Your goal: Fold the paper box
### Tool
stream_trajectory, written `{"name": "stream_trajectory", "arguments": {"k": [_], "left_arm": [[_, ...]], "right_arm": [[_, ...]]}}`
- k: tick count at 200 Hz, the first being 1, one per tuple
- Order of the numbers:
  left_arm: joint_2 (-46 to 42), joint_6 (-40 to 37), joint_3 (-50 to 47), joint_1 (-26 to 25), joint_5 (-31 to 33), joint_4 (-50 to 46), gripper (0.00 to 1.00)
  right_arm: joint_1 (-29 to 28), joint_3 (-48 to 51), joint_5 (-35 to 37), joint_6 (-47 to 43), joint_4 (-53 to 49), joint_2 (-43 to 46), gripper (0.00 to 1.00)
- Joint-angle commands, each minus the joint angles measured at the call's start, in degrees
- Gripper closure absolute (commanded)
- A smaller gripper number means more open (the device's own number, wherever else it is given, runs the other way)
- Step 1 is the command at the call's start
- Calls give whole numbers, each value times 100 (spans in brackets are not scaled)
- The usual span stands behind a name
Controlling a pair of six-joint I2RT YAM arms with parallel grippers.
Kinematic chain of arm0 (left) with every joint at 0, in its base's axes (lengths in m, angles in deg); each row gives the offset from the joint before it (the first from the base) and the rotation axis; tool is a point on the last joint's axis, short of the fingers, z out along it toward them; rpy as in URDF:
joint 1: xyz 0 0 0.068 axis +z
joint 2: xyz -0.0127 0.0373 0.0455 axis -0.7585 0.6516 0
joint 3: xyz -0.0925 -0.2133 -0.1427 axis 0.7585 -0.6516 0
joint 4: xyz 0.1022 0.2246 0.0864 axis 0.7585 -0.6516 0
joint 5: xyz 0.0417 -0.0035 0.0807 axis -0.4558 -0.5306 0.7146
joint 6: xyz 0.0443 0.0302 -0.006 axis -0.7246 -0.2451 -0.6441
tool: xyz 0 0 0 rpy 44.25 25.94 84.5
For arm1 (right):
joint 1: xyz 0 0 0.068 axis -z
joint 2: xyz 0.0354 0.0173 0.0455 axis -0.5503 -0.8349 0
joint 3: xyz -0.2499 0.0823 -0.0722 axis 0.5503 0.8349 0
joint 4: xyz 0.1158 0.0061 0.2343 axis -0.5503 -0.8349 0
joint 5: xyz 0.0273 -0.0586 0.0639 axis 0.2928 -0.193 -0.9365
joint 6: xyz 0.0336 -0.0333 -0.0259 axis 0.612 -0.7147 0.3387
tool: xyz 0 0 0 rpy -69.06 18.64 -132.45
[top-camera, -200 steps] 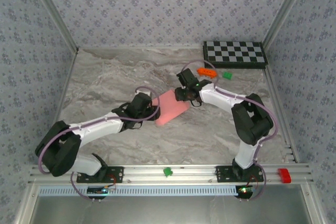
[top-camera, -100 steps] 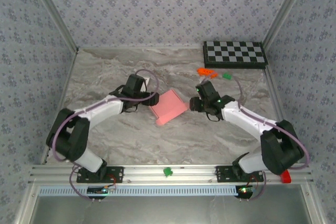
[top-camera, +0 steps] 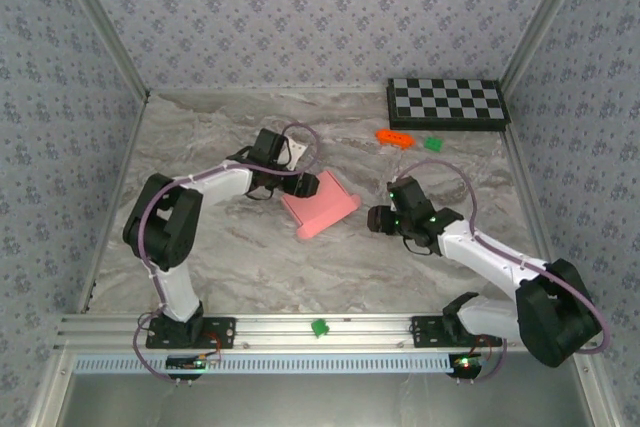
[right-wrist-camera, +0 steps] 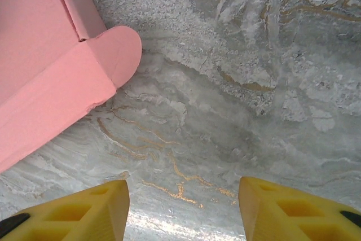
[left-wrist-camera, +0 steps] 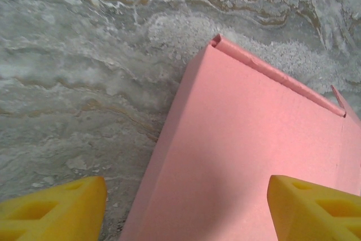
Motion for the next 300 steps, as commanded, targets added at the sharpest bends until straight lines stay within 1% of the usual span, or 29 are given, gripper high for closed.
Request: {"name": "stream_trajectory", "arguments": {"k": [1,28,51,92,140,162,181,196,210,228,243,261,281,300], "left_arm": [[98,-56,58,38,-383,-134,27],[-56,236,-220,9,-444,72,33],[-193,558,-463,-25,-240,231,38],[-732,1095,-1060,-265,332,592,39],[-1235,1883,-1540,-601,1058,678,38],[-1457,2421,-1801,-707,1259,826,37],[-1661,2684,-1996,-834,1348,984,36],[-1799,2749,-2064,-901,1380,1050,36],[-1903,2810,-2098,-903,1460,1048,34],[-1978,2742,-2082,-894,1568,1007,32],[-1970,2651,-2016,-862,1571,945,31],[-1870,2548,-1943,-783,1469,934,30],[-1692,2477,-1837,-628,1244,935,30],[-1551,2450,-1768,-516,1058,978,30]], "right_arm": [[25,32,-142,84,195,54,45],[33,-29,-214,37,270,-70,45],[33,-62,-353,40,404,-232,45],[25,-74,-577,131,761,-481,45],[17,-173,-896,215,1139,-813,44],[11,-219,-1010,269,1302,-938,44],[0,-237,-1072,289,1433,-1026,43],[7,-258,-1174,304,1557,-1092,42],[32,-276,-1265,307,1694,-1168,39],[100,-349,-1464,293,1879,-1337,35],[187,-459,-1623,291,1972,-1538,34],[304,-561,-1845,346,2134,-1783,33],[411,-612,-2217,480,2565,-2012,32],[443,-740,-2387,492,2636,-2247,32]]}}
